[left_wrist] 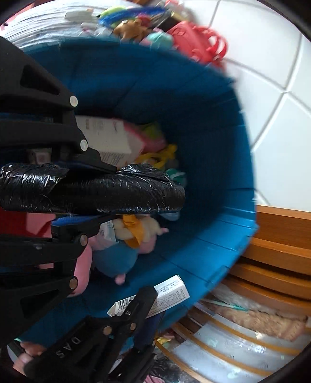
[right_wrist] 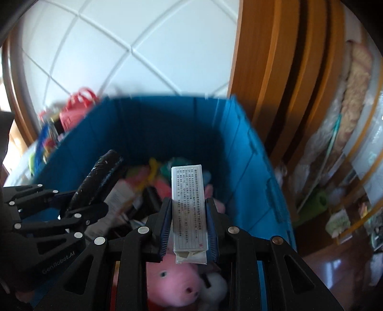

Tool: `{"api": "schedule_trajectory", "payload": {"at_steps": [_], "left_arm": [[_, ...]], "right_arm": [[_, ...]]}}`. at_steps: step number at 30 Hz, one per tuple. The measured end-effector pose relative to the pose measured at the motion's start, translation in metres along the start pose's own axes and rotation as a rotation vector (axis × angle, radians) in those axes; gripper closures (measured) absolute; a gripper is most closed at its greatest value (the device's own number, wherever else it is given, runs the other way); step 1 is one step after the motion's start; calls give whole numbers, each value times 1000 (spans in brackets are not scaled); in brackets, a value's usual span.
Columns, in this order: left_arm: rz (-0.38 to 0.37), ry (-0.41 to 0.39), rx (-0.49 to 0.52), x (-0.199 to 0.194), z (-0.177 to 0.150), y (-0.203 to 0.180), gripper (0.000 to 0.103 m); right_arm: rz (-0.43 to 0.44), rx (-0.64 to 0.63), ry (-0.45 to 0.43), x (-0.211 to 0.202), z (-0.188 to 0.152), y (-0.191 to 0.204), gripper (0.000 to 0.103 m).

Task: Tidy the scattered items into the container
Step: 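Carry the black tube and white box over the blue crate with both grippers, then lower both items into the crate and open both grippers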

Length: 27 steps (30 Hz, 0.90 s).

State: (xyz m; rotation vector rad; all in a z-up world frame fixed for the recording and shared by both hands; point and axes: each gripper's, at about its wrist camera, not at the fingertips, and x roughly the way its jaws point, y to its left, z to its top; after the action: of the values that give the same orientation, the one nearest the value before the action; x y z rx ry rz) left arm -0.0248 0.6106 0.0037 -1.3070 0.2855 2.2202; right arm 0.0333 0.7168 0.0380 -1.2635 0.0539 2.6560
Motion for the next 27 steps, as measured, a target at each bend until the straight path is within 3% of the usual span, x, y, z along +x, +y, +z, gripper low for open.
{"api": "schedule_trajectory", "payload": {"at_steps": [3,6,10,14,15,18,21,22,24,27], "left_arm": [[-11,63,1,30,2,-1,73],[-51,131,-17,52,4,-3,73],[94,111,81,62,-4,-21,73],[101,111,47,63,-10,-16,73],[107,115,51,63,-10,-15,69],[161,99,50,63,-8,-6,44],[195,61,50,57,-6,-3,39],[199,55,50,56,-6,-3,38],[209,51,45,56,-5,-1,37],[225,58,24,59,-2,4,36]], "right_arm": [[73,33,104,39,0,-14,76],[69,33,171,75,-10,-22,76],[99,25,244,98,-23,-18,76],[23,-41,219,98,-26,-12,76],[28,-46,226,101,-25,-13,76],[29,-54,221,100,-24,-12,76],[48,-50,216,99,-21,-13,74],[48,-43,207,98,-20,-15,72],[31,-29,191,95,-18,-18,58],[15,0,174,91,-16,-25,44]]}}
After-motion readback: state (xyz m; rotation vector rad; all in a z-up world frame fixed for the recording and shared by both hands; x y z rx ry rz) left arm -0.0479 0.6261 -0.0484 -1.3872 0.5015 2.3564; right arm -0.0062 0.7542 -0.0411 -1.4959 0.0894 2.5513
